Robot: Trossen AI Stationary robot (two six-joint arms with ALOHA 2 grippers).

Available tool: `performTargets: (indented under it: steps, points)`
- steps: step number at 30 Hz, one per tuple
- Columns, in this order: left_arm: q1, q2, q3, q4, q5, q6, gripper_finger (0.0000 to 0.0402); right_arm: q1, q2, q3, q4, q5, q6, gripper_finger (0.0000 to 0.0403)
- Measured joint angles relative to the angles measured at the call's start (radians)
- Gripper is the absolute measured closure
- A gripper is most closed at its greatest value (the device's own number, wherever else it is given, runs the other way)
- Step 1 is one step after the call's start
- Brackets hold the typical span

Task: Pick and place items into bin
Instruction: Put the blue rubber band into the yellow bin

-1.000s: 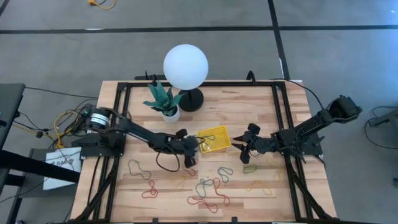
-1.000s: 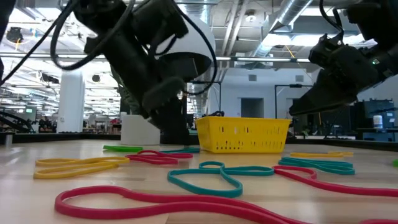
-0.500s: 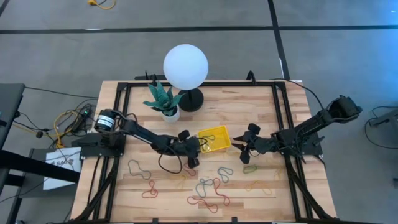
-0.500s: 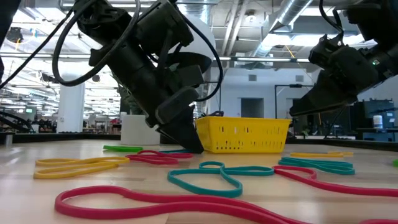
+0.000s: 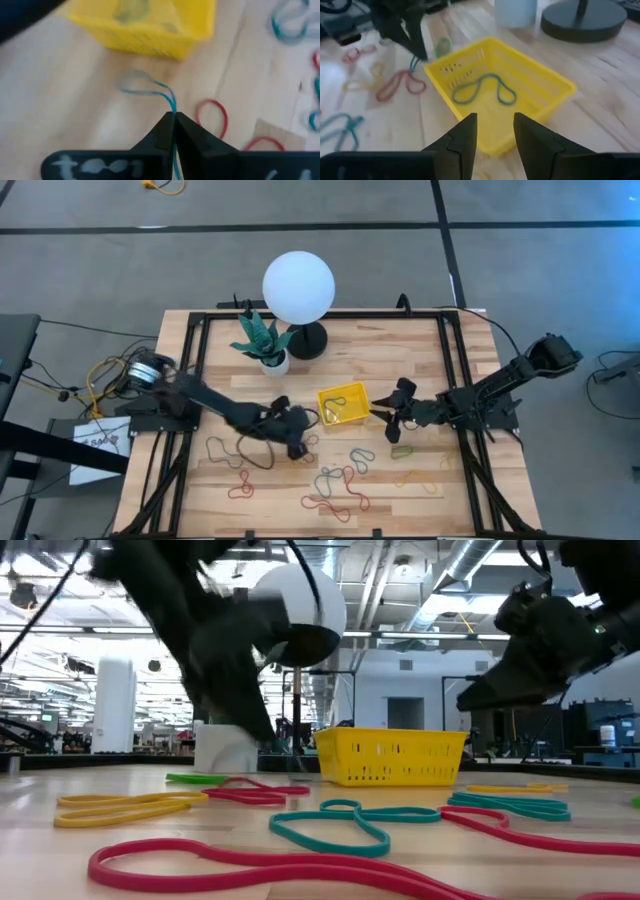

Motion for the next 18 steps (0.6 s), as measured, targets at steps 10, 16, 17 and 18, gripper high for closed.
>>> performTargets:
  steps: [10, 16, 17, 18]
  points:
    - [-0.088, -0.225, 0.002, 0.240, -0.245, 0.237, 0.0401, 0.000, 0.000, 0.001, 0.180, 0.002, -0.183, 0.0281]
    - [0.016, -0.146, 0.003, 0.443, -0.107, 0.359, 0.0401, 0.000, 0.000, 0.001, 0.319, 0.004, -0.298, 0.0281]
    - [0.036, -0.119, 0.003, 0.453, -0.096, 0.355, 0.0401, 0.000, 0.000, 0.001, 0.336, 0.003, -0.316, 0.0281]
    - [0.055, -0.093, 0.002, 0.453, -0.086, 0.347, 0.0401, 0.000, 0.000, 0.001, 0.351, 0.004, -0.335, 0.0281]
